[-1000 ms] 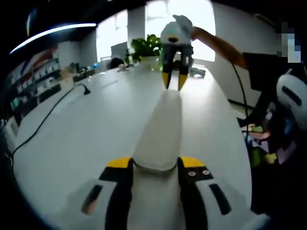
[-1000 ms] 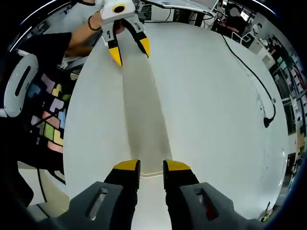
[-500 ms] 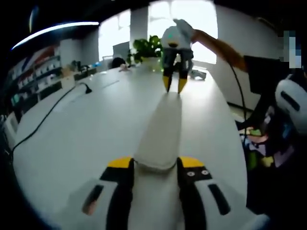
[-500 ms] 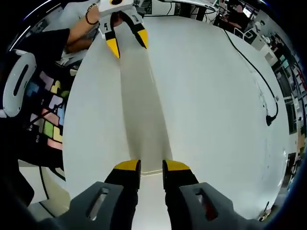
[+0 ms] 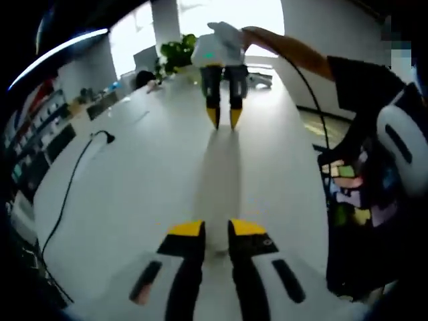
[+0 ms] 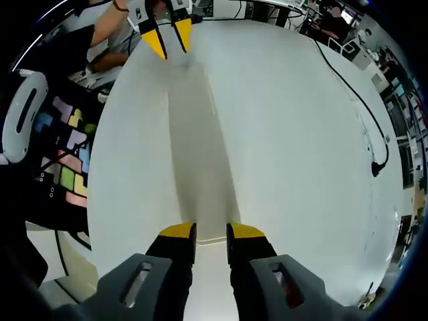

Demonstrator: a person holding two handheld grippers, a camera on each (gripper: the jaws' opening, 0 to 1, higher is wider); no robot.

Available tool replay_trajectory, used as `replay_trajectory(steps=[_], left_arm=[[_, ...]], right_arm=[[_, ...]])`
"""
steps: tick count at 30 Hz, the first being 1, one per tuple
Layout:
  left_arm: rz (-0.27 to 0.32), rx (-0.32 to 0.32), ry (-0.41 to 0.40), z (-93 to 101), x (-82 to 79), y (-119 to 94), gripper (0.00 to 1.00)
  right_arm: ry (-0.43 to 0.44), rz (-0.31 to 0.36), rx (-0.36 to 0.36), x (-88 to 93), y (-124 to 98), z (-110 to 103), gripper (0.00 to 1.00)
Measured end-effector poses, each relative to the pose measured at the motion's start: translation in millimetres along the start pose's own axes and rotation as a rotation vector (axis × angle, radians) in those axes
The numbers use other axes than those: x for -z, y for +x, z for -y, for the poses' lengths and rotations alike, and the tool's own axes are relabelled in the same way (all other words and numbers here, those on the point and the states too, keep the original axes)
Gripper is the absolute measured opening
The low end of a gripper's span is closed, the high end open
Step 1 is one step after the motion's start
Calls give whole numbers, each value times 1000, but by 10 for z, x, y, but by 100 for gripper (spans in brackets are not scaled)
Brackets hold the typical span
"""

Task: Arrange the utensils inside the cutlery case until each visible utensil rests in its matching compartment.

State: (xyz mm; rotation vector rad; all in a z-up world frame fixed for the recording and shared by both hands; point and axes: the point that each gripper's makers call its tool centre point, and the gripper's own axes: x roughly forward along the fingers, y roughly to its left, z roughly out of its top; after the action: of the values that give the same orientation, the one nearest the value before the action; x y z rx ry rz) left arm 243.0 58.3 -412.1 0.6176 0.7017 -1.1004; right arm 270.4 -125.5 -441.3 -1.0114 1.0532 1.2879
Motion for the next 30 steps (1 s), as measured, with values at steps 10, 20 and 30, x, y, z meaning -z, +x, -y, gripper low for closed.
replay_trajectory(steps=[10,20,30], left_arm=[[-200,52,-16,88,-4,275,4],[-240,54,21,111,42,329,4],[-242,47,9,61,53,333,1]], right_arm=[[-11,-14,-4,3,6,-7,18],[-3,-26,-12,-4,25,-29,17],[-15,-46,-47,-1,43,-31,17]])
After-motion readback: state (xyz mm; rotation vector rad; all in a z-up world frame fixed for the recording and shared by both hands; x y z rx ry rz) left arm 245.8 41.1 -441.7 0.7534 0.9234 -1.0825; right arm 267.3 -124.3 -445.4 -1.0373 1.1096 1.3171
